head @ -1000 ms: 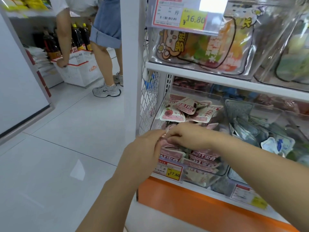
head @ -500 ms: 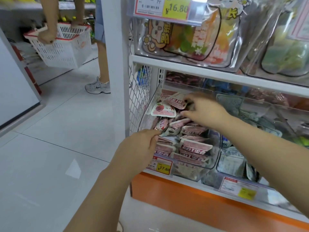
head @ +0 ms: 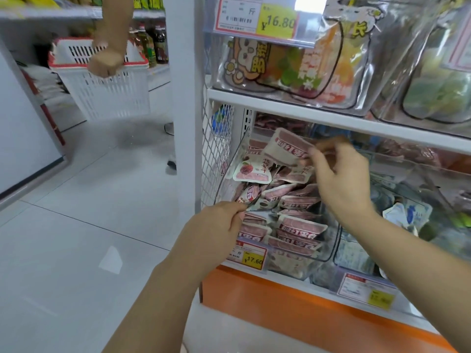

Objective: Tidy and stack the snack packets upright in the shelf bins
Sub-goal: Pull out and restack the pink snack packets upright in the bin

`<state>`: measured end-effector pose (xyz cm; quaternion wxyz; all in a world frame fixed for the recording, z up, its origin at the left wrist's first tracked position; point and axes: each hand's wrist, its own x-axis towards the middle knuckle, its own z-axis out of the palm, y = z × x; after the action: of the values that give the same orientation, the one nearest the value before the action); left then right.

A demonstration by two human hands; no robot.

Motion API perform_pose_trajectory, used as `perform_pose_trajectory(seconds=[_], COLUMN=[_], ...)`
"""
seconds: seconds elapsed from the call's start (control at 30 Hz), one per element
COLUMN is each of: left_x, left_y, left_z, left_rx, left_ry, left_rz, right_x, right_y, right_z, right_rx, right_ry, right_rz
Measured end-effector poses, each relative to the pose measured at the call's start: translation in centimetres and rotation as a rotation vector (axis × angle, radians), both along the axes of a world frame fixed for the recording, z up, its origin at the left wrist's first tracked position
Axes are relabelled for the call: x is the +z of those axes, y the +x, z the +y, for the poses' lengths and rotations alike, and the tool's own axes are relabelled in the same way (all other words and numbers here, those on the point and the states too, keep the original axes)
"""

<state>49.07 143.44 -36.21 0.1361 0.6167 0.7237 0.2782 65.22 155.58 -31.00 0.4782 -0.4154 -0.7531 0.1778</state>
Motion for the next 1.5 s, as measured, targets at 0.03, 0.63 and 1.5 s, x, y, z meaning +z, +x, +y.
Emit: perform_pose_trajectory(seconds=[0.03, 0.63, 1.5], left_x=[0.1, -0.5, -0.8], left_y=[0.1, -0.7, -0.6], left_z=[0.0, -0.5, -0.5], left_rx=[0.001, 0.015, 0.003], left_ry=[0.001, -0.01, -0.014], left_rz=[0.003, -0.009, -0.012], right_x=[0.1, 1.0, 1.7], right_y=[0.3, -0.8, -1.0], right_z=[-1.1, -2.8, -2.0], right_rx=[0.033, 0.415, 0.238], right_ry=[-0.032, -0.484, 0.007], right_rz=[0.079, 0.246, -0.185])
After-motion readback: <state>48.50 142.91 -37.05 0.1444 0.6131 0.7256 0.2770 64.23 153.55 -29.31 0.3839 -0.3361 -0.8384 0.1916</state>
